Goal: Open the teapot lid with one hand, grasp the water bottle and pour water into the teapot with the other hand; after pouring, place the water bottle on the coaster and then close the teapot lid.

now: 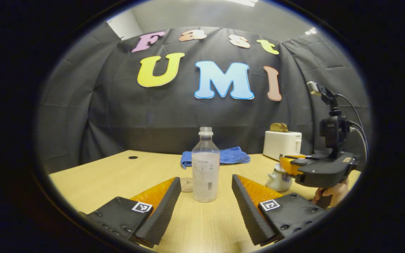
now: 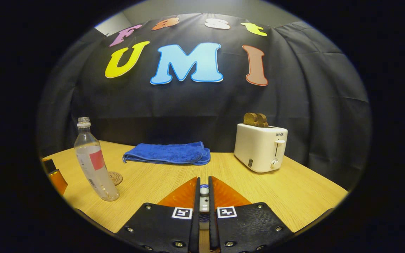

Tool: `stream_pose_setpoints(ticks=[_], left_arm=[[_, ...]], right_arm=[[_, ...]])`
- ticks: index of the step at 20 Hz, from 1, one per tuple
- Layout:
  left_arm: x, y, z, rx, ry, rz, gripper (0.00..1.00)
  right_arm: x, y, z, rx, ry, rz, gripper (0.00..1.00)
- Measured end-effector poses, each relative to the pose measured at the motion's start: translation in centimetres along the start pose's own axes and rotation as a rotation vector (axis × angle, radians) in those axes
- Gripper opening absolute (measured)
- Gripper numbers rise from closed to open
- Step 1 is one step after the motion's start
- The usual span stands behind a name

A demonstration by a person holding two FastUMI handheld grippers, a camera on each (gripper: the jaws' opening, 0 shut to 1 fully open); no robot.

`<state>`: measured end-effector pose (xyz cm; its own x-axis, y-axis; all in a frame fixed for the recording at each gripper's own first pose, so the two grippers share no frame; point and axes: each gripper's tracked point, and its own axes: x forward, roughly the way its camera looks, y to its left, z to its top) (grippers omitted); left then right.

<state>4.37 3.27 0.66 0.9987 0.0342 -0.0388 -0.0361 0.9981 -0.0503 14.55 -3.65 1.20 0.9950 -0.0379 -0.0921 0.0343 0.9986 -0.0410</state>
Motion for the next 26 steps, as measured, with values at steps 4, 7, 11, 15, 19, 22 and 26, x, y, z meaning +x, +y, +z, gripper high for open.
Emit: stream_pose_setpoints(ticks=[4,7,11,15,19,22,26], left_arm=[[1.5,-0.2,0.4,0.014,-0.015,-0.003,1.00],[2.7,-0.3,0.2,-0.001,-0.007,-0.012,1.00],[4.9,-0.2,0.7,-0.016,-0.011,-0.018,1.00],[7.6,0.4,1.0,0.010,-0.001,-0.009,1.00],[9.5,0.2,0.2,0.026,0.018,-0.023,1.00],[11.4,0.0,0.0,0.033,0.021,-0.033,1.00],[12.5,0.1,0.0,0.025,0.014,-0.034,1.00]], right_arm=[[-3.0,-0.5,1.8,0.031,-0.036,0.011,0.11],[-5.0,-0.5,2.1,0.048,-0.039,0.026,0.11],[-7.6,0.2,0.6,0.017,-0.005,0.056,0.11],[-8.5,0.8,-0.3,0.010,0.004,0.075,0.11],[-8.5,0.6,-0.6,0.018,0.008,0.080,0.11],[-8.9,0.9,-0.9,0.016,0.014,0.091,0.11],[-10.3,2.3,-1.6,0.042,0.019,0.127,0.11]])
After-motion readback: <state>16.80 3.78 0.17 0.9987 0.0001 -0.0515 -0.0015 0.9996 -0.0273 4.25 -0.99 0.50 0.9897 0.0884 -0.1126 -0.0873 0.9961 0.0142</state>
